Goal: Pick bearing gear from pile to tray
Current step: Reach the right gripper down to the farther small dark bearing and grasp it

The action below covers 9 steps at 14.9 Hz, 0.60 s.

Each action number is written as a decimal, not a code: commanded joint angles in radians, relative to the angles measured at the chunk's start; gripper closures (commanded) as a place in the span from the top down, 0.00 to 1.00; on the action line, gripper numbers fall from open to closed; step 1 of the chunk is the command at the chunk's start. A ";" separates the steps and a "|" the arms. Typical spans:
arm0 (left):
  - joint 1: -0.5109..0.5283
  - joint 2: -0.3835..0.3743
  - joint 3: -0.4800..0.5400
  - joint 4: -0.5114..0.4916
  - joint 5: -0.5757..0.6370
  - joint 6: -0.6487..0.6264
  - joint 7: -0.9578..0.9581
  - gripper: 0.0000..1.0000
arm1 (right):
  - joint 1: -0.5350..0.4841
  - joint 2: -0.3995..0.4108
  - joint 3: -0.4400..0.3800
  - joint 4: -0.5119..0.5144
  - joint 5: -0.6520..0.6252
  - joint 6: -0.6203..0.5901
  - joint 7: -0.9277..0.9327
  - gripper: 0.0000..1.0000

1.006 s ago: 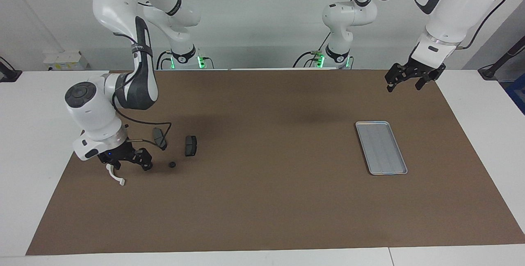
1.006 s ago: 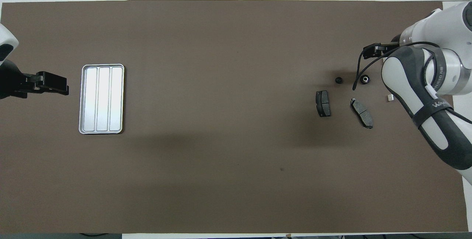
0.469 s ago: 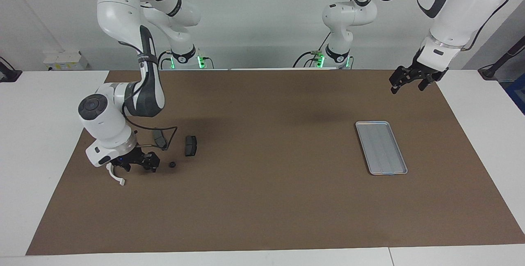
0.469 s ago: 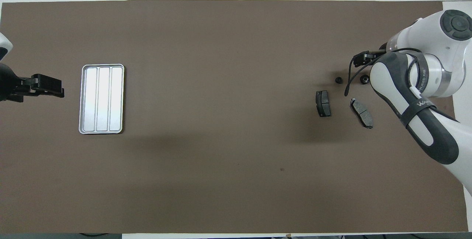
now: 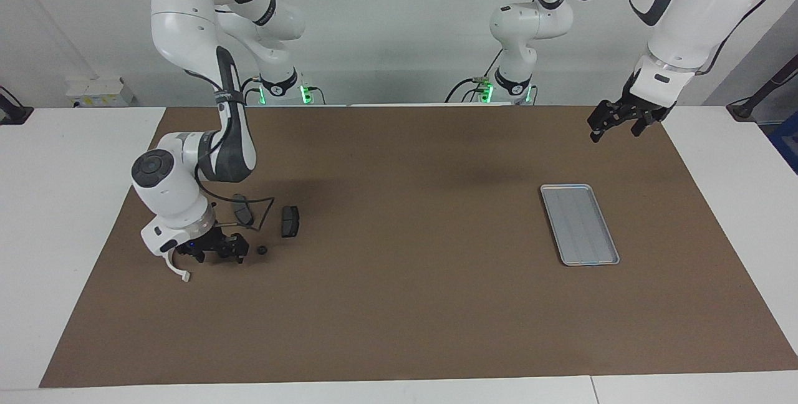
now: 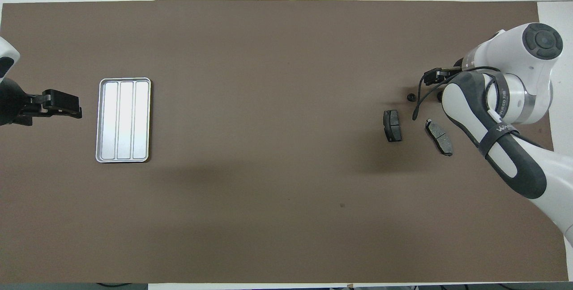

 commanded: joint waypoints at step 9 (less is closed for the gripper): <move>-0.025 -0.035 0.002 -0.050 -0.037 0.012 -0.118 1.00 | -0.003 -0.020 0.003 -0.066 0.016 0.005 0.001 0.44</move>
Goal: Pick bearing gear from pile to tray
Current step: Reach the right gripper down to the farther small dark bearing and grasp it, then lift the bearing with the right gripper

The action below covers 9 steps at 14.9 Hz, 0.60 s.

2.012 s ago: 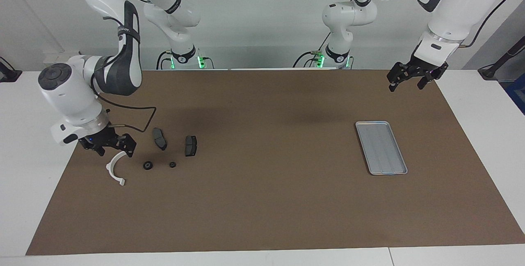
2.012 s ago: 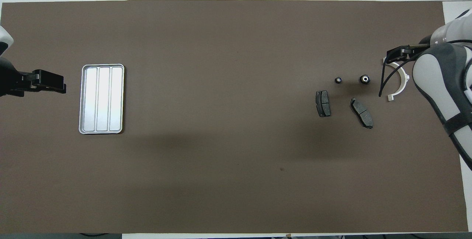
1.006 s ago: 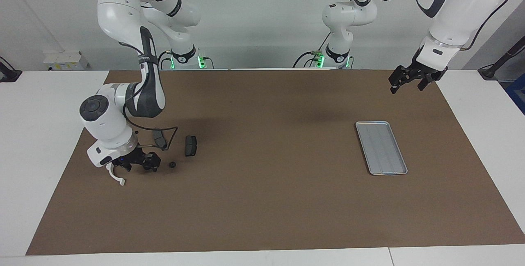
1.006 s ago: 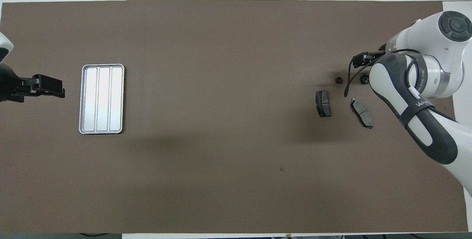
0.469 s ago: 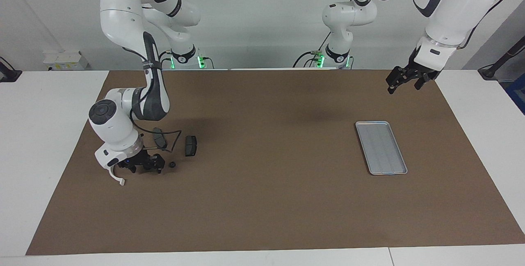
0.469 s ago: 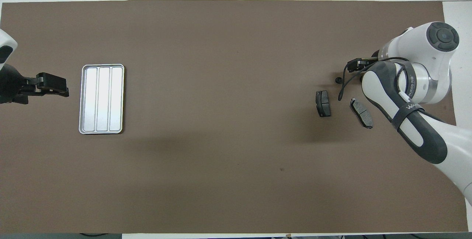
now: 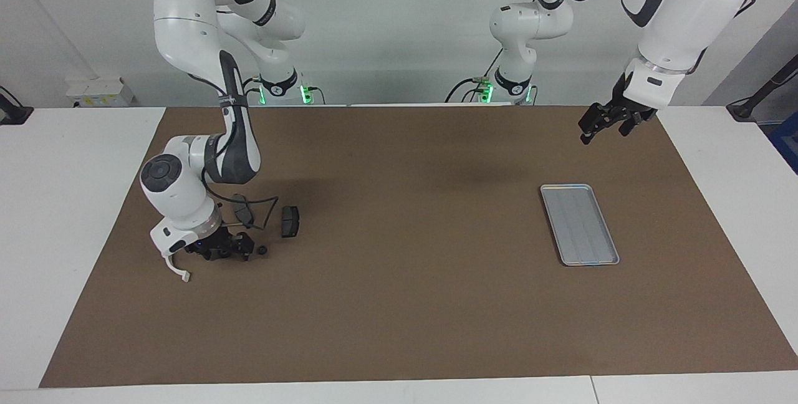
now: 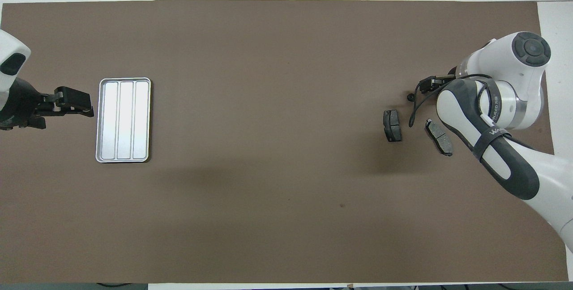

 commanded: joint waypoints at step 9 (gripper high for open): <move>-0.060 -0.065 0.006 -0.102 -0.010 0.039 -0.115 1.00 | -0.022 -0.045 0.004 0.085 0.018 -0.114 0.010 0.00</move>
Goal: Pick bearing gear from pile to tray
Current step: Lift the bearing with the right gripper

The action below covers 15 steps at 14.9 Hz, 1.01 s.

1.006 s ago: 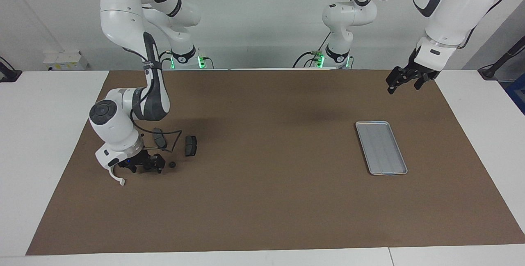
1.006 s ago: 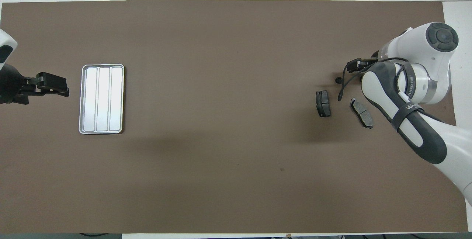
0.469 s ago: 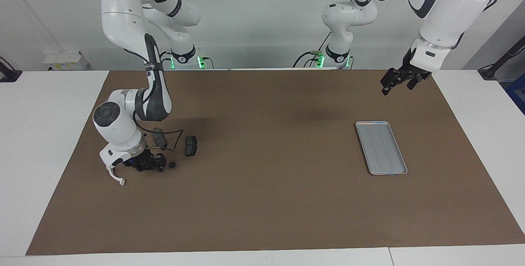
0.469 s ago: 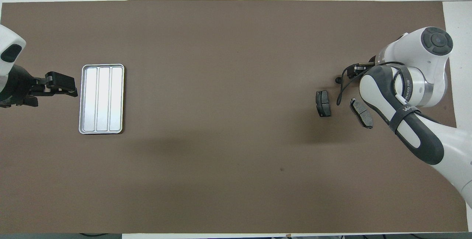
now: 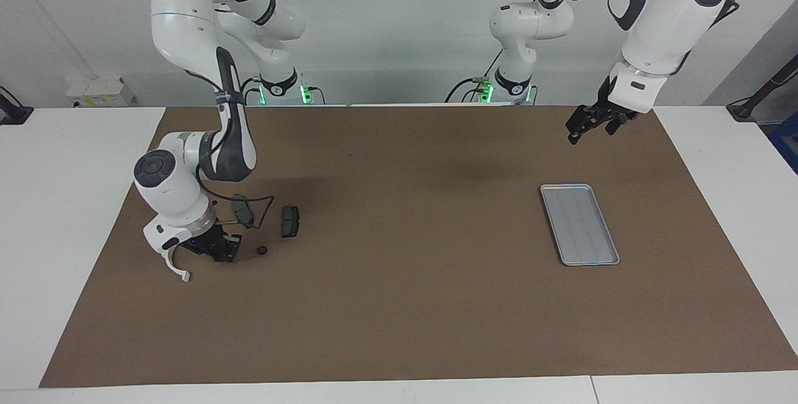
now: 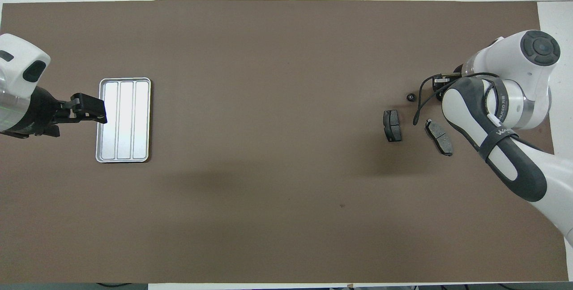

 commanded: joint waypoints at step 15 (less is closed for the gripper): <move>-0.012 -0.064 0.009 -0.103 -0.009 0.082 -0.041 1.00 | 0.407 0.089 0.006 0.361 -0.015 -0.212 0.632 0.00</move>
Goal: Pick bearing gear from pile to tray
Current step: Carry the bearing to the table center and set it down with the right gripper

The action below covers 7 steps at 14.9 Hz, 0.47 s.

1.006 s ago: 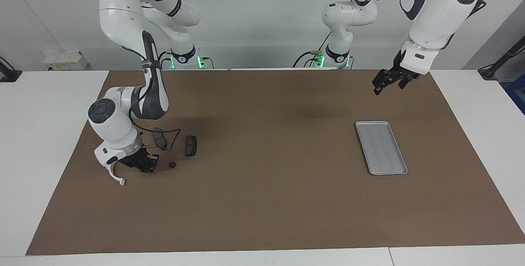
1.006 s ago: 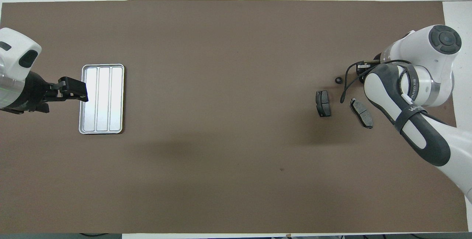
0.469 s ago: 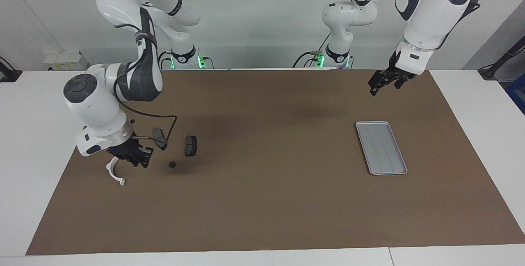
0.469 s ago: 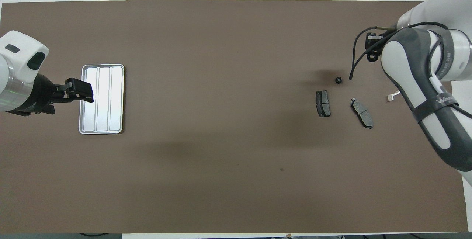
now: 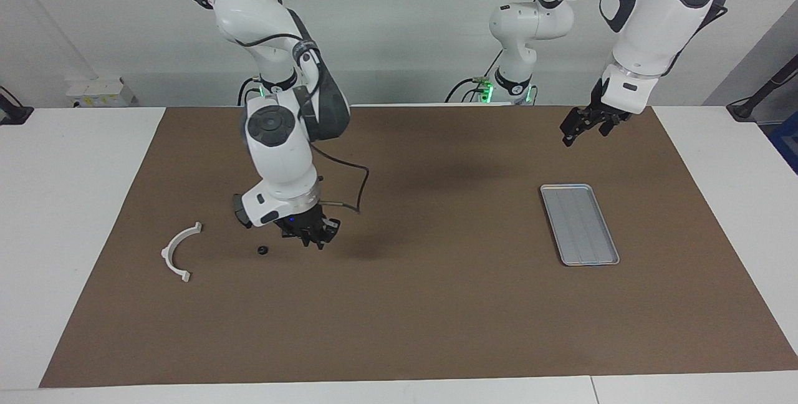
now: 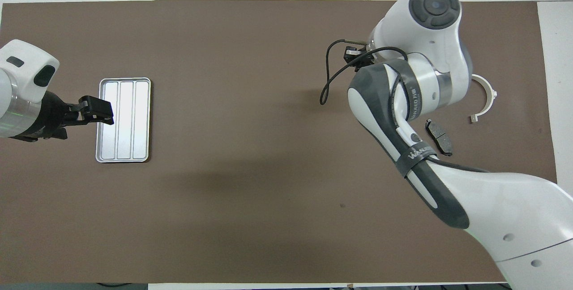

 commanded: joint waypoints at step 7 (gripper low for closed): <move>0.002 -0.042 0.008 -0.056 -0.009 0.047 -0.011 1.00 | 0.128 0.119 -0.003 0.002 -0.035 0.145 0.220 0.00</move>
